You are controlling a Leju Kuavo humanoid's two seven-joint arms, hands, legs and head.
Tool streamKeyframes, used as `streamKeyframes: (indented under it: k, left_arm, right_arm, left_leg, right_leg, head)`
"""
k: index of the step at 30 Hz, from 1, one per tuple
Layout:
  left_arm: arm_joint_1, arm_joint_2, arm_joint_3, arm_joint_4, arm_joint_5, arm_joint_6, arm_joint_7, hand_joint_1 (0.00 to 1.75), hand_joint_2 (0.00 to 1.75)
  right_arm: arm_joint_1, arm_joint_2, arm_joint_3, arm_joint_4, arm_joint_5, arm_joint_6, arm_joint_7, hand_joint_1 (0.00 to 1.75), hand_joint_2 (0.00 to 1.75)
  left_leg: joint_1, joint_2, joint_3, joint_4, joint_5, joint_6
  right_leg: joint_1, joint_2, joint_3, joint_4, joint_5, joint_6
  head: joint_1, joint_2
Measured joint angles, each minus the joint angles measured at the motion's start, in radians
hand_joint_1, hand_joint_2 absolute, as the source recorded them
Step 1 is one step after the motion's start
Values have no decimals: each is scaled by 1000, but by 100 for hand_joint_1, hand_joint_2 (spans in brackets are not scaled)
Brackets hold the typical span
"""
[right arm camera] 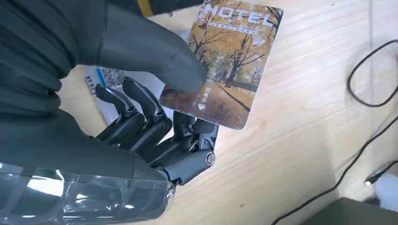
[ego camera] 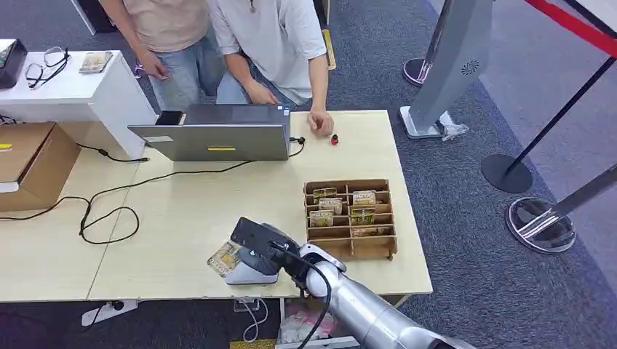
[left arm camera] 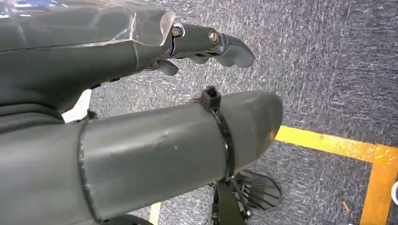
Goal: Pass the card to the sensor for recognition and then transmit it.
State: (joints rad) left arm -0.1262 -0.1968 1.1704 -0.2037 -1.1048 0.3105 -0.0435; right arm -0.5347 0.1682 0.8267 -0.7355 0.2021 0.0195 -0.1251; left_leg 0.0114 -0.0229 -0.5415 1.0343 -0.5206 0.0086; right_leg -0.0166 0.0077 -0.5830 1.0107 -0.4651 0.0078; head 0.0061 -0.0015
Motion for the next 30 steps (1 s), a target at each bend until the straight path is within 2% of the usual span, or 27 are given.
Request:
streamKeyframes:
  k: [9,25,30]
  left_arm:
    - [0,0,0,0,0,0,0,0,0]
    - [0,2,0,0,-3,-1,-3,0,0]
    - [2,0,0,0,-5,13,-21,0,0]
  right_arm:
    - [-8,0,0,19,113,-47,33,175,175]
    - [-15,0,2,45,207,-61,74,175,175]
    - [-16,0,6,58,246,-71,93,175,175]
  left_leg:
    - [0,0,0,0,0,0]
    - [0,0,0,0,0,0]
    - [0,0,0,0,0,0]
  right_leg:
    - [0,0,0,0,0,0]
    - [0,0,0,0,0,0]
    - [0,0,0,0,0,0]
  head:
    - [0,0]
    - [0,0]
    - [0,0]
